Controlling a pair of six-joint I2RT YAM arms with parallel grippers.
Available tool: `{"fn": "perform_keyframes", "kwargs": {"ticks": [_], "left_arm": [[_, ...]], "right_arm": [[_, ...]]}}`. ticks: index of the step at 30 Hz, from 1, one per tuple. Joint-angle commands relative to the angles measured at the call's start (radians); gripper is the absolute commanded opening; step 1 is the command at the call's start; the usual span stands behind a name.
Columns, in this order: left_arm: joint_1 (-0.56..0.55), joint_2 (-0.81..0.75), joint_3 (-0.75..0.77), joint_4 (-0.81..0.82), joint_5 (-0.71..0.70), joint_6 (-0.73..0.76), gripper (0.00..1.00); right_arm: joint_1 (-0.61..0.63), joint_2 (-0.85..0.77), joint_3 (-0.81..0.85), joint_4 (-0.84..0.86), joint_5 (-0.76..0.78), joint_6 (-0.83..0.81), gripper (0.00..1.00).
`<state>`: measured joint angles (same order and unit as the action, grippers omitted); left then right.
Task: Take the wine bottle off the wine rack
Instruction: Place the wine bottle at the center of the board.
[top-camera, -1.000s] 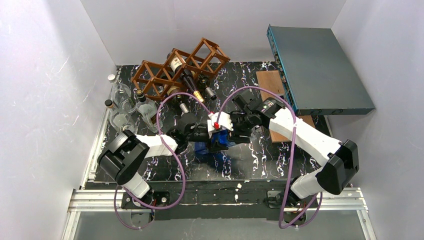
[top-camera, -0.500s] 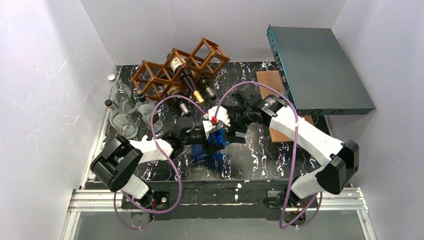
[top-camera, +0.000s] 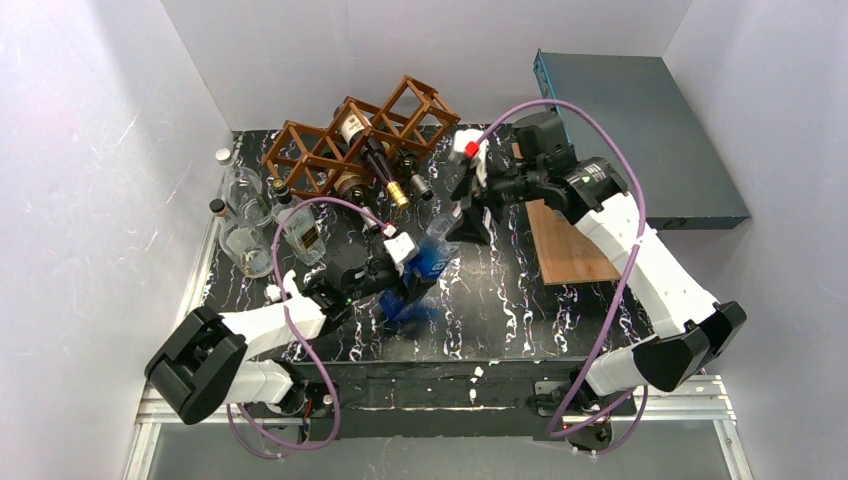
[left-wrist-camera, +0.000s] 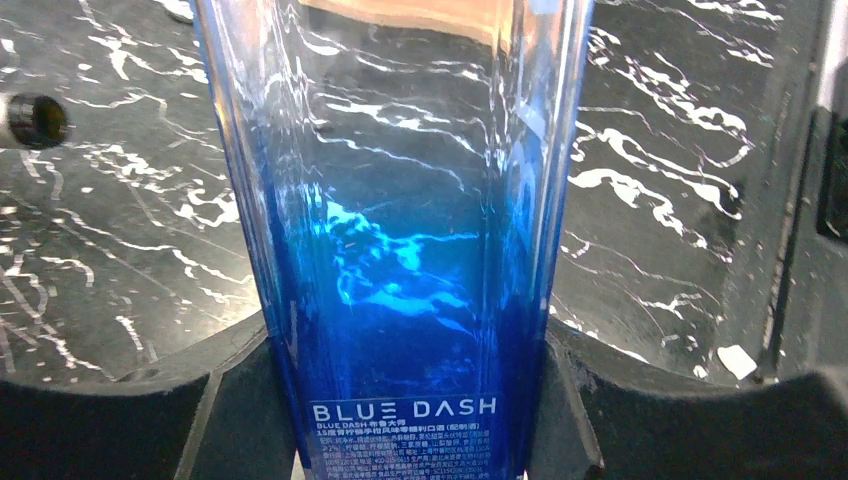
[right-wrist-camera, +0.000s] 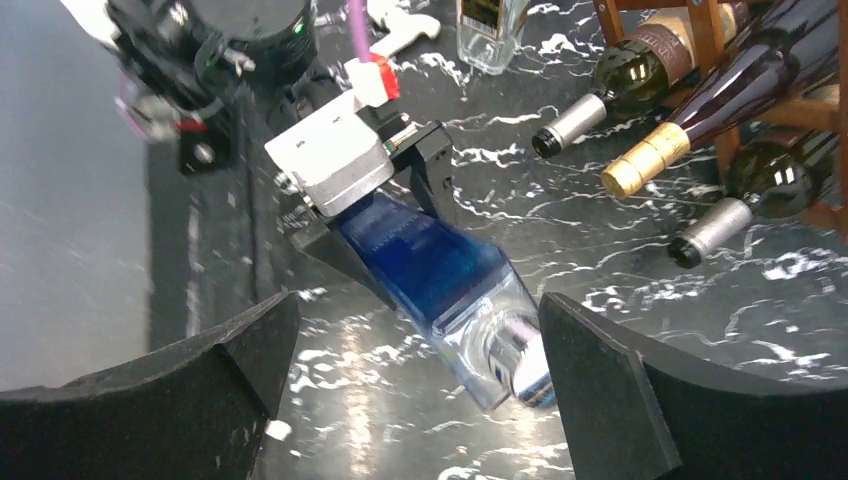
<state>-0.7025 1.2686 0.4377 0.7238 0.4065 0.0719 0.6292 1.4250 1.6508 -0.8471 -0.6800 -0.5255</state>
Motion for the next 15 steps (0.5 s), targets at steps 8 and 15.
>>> {"fn": "perform_keyframes", "kwargs": {"ticks": [8, 15], "left_arm": [[-0.134, -0.090, 0.074, 0.132, -0.422, -0.015, 0.00], [-0.173, -0.027, 0.145, 0.140, -0.514, -0.036, 0.00]], "right_arm": [[-0.108, -0.025, -0.104, 0.406, -0.160, 0.656, 0.98], [-0.063, -0.021, -0.144, 0.360, 0.085, 0.562, 0.98]]}}
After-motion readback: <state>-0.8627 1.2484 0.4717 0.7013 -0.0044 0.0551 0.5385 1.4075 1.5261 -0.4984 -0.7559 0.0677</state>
